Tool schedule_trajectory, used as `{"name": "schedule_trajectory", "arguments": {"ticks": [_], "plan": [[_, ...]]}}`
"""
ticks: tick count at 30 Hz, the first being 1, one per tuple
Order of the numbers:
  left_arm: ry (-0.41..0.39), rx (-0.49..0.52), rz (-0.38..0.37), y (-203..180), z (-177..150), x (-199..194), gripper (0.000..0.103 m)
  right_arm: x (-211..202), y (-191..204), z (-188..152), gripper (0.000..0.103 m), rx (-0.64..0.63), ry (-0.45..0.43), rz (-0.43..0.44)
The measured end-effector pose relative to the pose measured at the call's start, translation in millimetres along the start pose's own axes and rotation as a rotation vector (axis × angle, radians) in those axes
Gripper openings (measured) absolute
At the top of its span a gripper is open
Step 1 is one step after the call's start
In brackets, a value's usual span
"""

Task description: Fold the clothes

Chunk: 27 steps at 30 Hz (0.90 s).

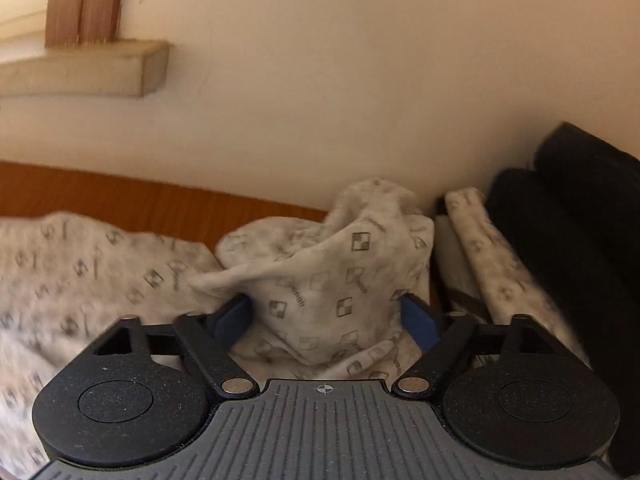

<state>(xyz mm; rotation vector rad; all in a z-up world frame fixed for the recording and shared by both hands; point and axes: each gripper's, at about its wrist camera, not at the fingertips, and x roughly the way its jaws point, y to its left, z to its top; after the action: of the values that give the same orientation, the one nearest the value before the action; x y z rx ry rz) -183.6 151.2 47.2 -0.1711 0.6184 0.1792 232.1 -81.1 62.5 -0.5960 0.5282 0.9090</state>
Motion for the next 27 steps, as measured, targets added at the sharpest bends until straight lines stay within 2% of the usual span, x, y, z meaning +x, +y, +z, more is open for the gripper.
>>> {"name": "schedule_trajectory", "arguments": {"ticks": [1, 2, 4, 7, 8, 9, 10, 11, 12, 13, 16, 21, 24, 27], "plan": [[0.000, 0.001, 0.001, -0.1, 0.0, -0.1, 0.079, -1.9, -1.5, 4.0, 0.027, 0.005, -0.010, 0.016], [-0.001, 0.002, 0.003, -0.1, 0.0, -0.4, 0.079, -10.0, -2.4, 9.0, 0.015, 0.001, -0.046, 0.004], [-0.002, 0.005, 0.005, -0.5, -0.3, -1.0, 0.079, -28.0, -4.9, 19.2, 0.013, -0.003, -0.126, -0.020], [0.001, 0.004, 0.003, 0.1, -0.7, -0.7, 0.080, -81.9, -29.7, 30.4, 0.012, 0.121, -0.343, -0.096], [0.003, 0.004, 0.002, 0.5, -0.9, -0.6, 0.080, -98.3, -42.5, 32.2, 0.015, 0.186, -0.404, -0.141], [0.002, 0.004, 0.002, 0.9, -0.9, -0.4, 0.080, -107.9, -58.8, 31.8, 0.020, 0.272, -0.426, -0.206], [0.002, 0.005, 0.003, 1.1, -1.0, -0.2, 0.080, -113.3, -73.9, 28.7, 0.047, 0.351, -0.422, -0.287], [0.002, 0.007, 0.005, 0.9, -1.1, -0.2, 0.080, -114.1, -83.2, 24.7, 0.080, 0.369, -0.386, -0.320], [0.002, 0.008, 0.006, 0.4, -1.2, -0.3, 0.080, -114.7, -91.1, 20.1, 0.082, 0.372, -0.355, -0.335], [0.003, 0.011, 0.006, -0.1, -1.4, -0.4, 0.080, -114.5, -93.3, 12.8, 0.077, 0.334, -0.341, -0.290], [0.006, 0.019, 0.009, -1.6, -2.0, 0.1, 0.081, -111.6, -91.5, -11.8, 0.076, 0.308, -0.286, -0.227], [0.005, 0.021, 0.011, -1.6, -3.6, 1.3, 0.081, -78.4, -69.6, -40.8, 0.076, 0.284, -0.135, -0.066], [0.001, 0.025, 0.013, -2.2, -3.8, 1.6, 0.081, -51.9, -58.5, -46.9, 0.077, 0.314, -0.096, 0.004], [0.000, 0.027, 0.013, -2.6, -3.4, 2.4, 0.081, -27.6, -51.9, -34.7, 0.077, 0.386, -0.099, 0.055]]}}
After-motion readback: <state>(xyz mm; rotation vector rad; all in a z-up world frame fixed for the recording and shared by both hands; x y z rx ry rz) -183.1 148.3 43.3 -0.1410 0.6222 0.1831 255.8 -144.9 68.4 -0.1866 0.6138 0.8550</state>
